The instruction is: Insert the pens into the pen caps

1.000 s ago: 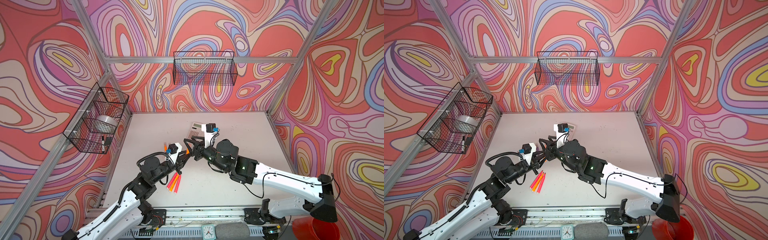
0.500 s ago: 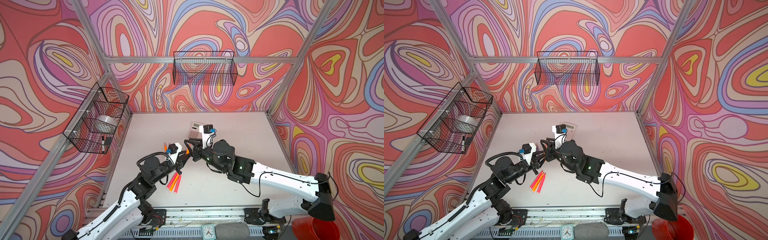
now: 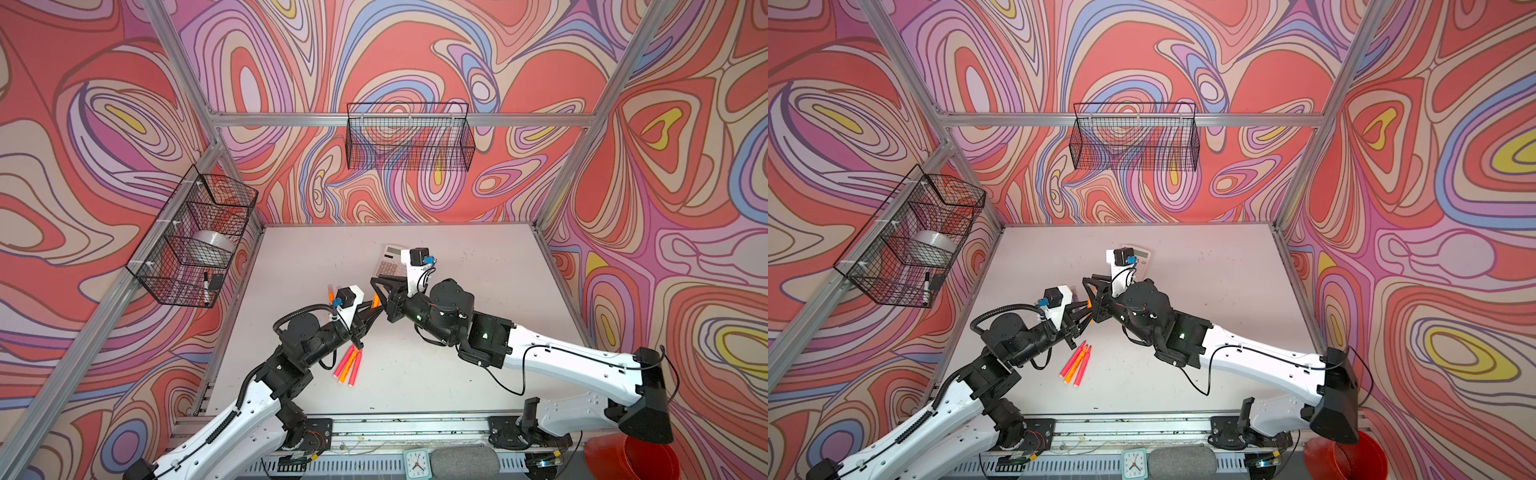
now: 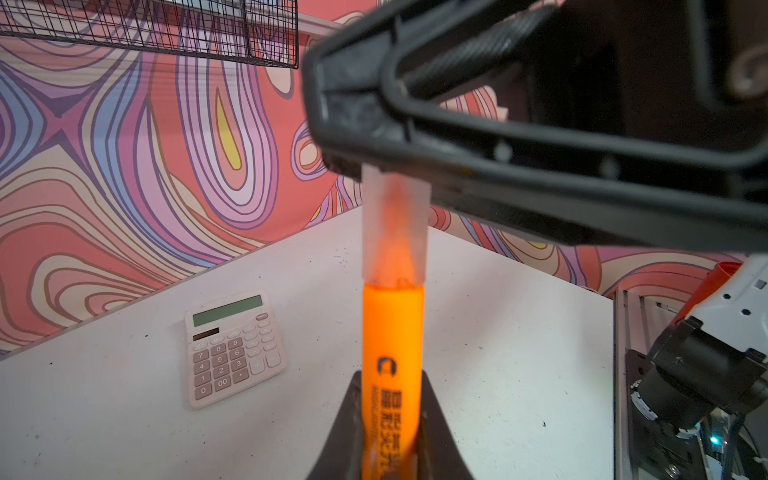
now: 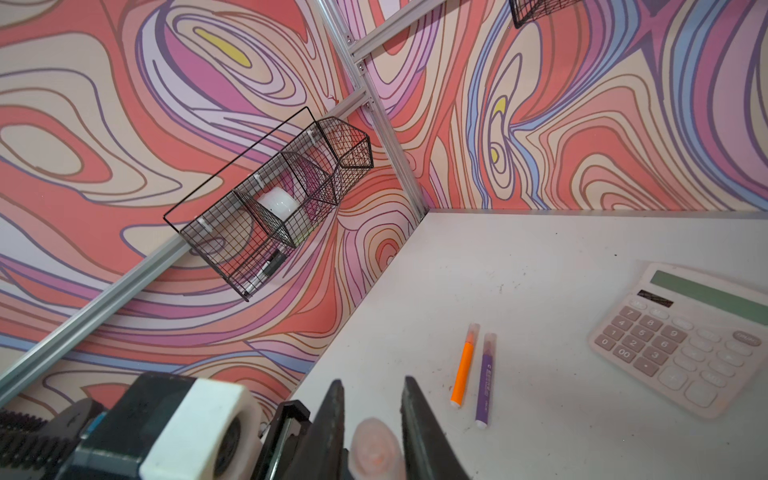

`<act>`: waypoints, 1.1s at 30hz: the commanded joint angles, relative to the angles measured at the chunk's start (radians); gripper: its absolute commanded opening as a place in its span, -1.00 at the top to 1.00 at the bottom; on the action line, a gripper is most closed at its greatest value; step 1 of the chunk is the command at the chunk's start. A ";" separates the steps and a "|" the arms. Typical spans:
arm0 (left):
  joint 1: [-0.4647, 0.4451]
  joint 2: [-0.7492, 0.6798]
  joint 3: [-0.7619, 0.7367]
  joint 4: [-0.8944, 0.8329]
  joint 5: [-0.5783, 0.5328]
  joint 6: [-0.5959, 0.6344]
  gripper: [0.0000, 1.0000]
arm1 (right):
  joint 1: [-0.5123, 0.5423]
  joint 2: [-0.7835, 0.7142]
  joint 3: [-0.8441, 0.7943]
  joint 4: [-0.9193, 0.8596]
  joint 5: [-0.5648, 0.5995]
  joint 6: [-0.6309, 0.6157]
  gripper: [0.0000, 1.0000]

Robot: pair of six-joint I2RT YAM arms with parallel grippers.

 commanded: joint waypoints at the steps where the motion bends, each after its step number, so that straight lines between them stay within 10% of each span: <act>1: -0.002 -0.011 0.004 0.019 -0.019 0.008 1.00 | 0.003 -0.014 -0.008 0.012 -0.025 0.003 0.75; 5: -0.002 -0.005 0.007 0.038 -0.094 -0.044 1.00 | 0.006 -0.009 -0.022 -0.018 -0.064 0.032 1.00; 33: 0.086 0.173 0.427 0.137 -0.358 -0.064 1.00 | 0.170 -0.052 -0.338 0.066 -0.151 0.180 1.00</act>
